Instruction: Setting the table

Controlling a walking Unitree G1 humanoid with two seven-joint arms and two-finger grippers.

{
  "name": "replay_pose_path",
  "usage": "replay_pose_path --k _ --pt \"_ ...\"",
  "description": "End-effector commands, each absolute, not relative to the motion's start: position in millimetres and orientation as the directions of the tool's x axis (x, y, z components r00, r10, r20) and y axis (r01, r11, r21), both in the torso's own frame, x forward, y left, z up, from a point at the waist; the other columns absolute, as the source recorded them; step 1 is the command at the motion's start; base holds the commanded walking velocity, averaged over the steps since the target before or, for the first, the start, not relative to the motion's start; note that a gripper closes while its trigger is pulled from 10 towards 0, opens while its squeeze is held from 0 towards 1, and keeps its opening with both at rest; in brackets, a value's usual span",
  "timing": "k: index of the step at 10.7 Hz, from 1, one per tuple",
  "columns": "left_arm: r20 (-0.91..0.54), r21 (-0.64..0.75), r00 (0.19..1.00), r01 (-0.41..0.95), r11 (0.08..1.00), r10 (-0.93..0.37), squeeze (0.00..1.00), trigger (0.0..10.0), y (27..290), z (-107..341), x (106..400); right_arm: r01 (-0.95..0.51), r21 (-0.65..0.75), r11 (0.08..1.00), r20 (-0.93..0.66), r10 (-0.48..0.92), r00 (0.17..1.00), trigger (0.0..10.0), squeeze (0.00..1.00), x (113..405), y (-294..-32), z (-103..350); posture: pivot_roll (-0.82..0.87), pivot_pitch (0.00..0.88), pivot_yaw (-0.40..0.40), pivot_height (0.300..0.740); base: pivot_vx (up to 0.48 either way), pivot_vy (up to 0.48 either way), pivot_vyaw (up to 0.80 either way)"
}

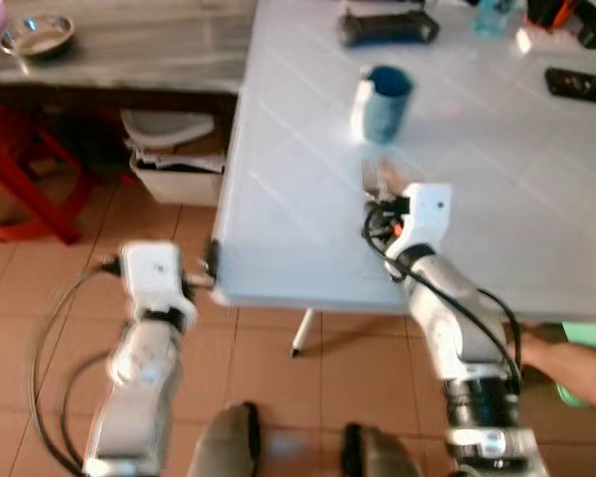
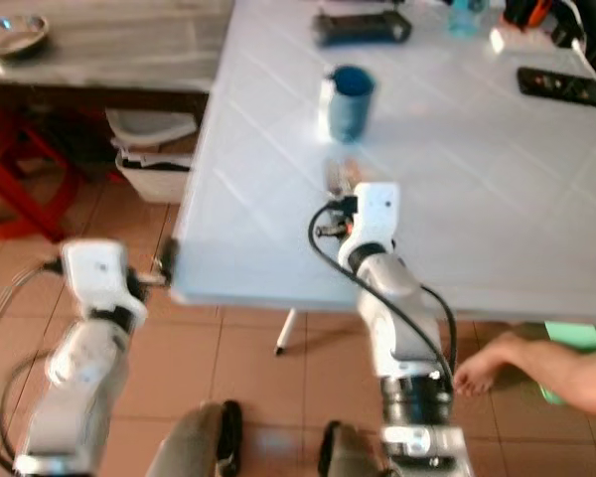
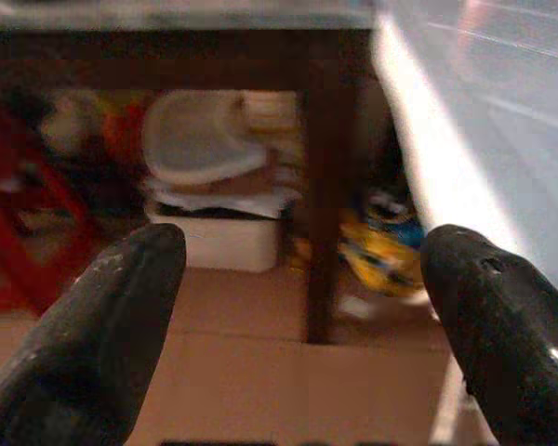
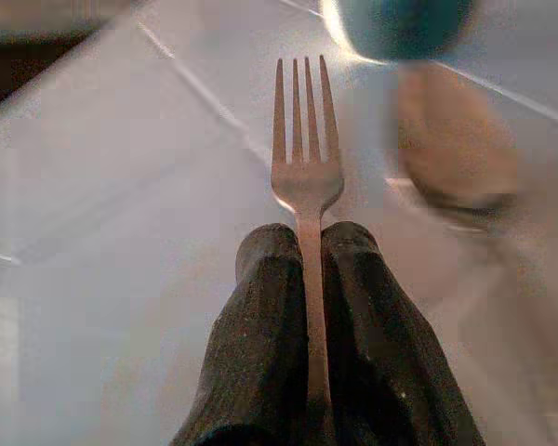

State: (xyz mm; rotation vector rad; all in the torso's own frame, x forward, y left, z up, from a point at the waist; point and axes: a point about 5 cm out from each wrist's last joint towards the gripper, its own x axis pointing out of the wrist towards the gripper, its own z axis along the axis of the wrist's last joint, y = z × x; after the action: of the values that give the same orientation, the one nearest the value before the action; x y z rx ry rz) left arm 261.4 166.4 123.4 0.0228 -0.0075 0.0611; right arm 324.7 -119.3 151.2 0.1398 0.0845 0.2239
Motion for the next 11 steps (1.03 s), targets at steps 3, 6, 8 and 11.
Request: replay_pose_path --k 3,6,8,11 --pt "0.019 0.001 0.998 -0.060 0.998 0.060 0.00 10.0 167 122 266 -0.169 0.150 0.974 -0.020 0.174 0.985 0.0 0.00 325 -121 155 0.03 0.148 0.021 0.740 0.000 0.462 0.00" --pt "0.045 0.005 0.997 -0.066 0.998 0.065 0.00 10.0 167 124 269 -0.141 0.120 0.983 0.073 0.133 0.988 0.0 0.00 329 -123 170 0.03 0.135 0.017 0.740 0.000 0.426 0.00" --pt "0.061 0.017 0.995 -0.084 0.996 0.083 0.00 10.0 170 128 273 -0.125 0.098 0.987 0.086 0.116 0.989 0.0 0.00 329 -129 171 0.02 0.128 0.017 0.740 0.294 0.379 0.00" --pt "0.063 0.009 0.982 -0.177 0.984 0.176 0.00 10.0 184 125 269 -0.116 0.038 0.993 0.120 0.111 0.987 0.0 0.00 318 -138 168 0.00 0.110 0.025 0.740 0.358 0.319 0.00"
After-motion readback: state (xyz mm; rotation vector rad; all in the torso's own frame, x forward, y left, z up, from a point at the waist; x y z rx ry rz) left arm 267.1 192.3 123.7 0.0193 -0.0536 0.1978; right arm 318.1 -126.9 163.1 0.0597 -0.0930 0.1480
